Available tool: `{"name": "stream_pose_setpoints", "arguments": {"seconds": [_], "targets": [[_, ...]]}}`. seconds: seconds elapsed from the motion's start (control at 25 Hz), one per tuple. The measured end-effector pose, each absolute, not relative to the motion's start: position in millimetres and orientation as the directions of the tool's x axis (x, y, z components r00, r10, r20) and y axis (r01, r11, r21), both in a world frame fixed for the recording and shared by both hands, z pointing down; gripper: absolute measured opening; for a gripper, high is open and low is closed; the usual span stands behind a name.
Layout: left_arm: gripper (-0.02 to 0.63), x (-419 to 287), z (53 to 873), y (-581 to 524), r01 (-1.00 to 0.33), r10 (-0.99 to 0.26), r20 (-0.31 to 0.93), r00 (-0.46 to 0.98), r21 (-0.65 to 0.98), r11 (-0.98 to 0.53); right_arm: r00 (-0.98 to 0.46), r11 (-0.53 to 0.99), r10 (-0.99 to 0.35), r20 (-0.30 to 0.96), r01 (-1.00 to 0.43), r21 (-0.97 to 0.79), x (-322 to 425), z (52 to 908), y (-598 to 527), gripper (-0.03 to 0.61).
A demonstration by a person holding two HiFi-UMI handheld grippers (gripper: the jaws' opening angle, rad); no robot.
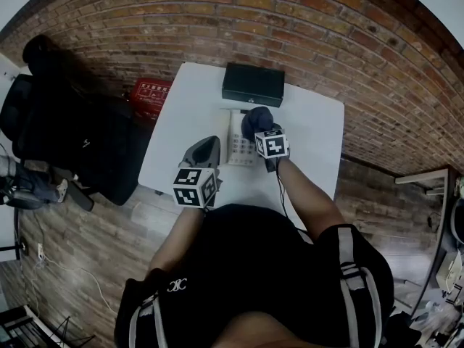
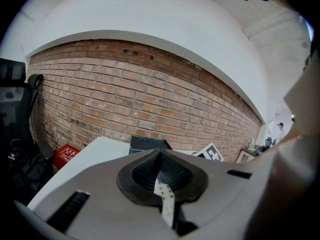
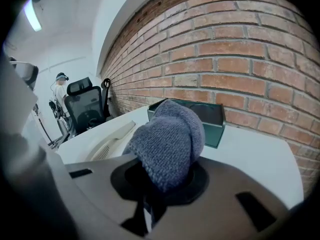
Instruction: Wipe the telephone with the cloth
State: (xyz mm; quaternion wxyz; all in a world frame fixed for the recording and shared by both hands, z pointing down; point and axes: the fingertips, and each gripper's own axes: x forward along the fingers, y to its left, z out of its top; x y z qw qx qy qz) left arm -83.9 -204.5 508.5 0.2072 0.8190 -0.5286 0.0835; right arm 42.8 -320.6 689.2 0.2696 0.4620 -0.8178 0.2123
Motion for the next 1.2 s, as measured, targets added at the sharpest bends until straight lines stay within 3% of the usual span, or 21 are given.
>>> {"name": "stream_pose_setpoints", "arguments": {"seconds": [0.88, 1.2], "targets": [[-0.005, -104, 516, -205, -0.921, -0.842, 0.387, 0.376, 0.255, -0.294, -0.427, 0.591, -0.664, 0.614, -0.802, 0.081, 13, 676, -378, 0.032], [-0.005, -103, 519, -202, -0.924, -0.841, 0.396, 0.368, 0.253, -0.286, -0.488, 0.653, -0.623, 0.611, -0.755, 0.064, -13, 678, -367, 0.032]]}}
